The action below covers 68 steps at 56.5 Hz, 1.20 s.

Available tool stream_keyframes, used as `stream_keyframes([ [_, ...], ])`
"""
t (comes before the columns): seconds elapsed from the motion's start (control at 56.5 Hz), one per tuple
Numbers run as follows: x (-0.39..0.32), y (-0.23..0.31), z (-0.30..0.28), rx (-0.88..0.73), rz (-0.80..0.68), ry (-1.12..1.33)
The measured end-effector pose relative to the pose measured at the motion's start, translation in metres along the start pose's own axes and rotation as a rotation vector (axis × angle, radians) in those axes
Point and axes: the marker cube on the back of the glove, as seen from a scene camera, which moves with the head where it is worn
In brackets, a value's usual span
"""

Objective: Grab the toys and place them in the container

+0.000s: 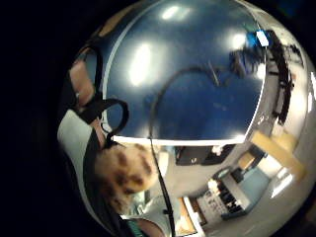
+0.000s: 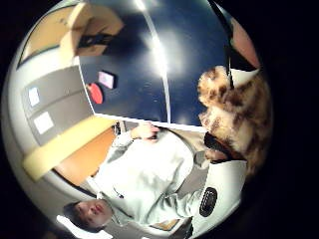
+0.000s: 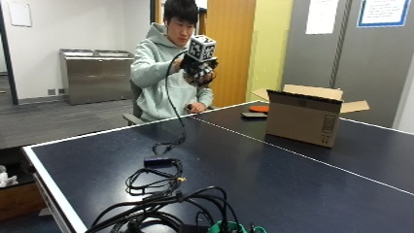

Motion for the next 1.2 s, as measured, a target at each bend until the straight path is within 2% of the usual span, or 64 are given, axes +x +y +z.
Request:
stream_keyframes([
  [0.177,-0.069,-0.085,-0.078,0.336,-0.226,0.124],
  [0.248,-0.127,-0.097,-0.084,0.407,-0.236,0.022],
  [0.372,-0.155,-0.158,-0.107,0.618,-0.247,-0.01],
  [0.443,-0.145,-0.195,-0.118,0.737,-0.208,0.038],
  [0.566,-0.154,-0.231,-0.112,0.721,-0.257,0.083],
  [0.602,-0.15,-0.238,-0.108,0.675,-0.335,0.106],
  [0.655,-0.165,-0.231,-0.099,0.595,-0.494,0.023],
  [0.708,-0.187,-0.225,-0.088,0.567,-0.48,-0.079],
  [0.779,-0.161,-0.225,-0.083,0.559,-0.6,-0.068],
  [0.885,-0.152,-0.209,-0.081,0.595,-0.536,-0.181],
  [0.956,-0.16,-0.189,-0.076,0.626,-0.418,-0.251],
  [1.062,-0.107,-0.156,-0.067,0.71,-0.524,-0.124],
  [1.133,-0.095,-0.124,-0.057,0.708,-0.583,-0.154],
  [1.204,-0.067,-0.112,-0.051,0.77,-0.433,-0.071],
])
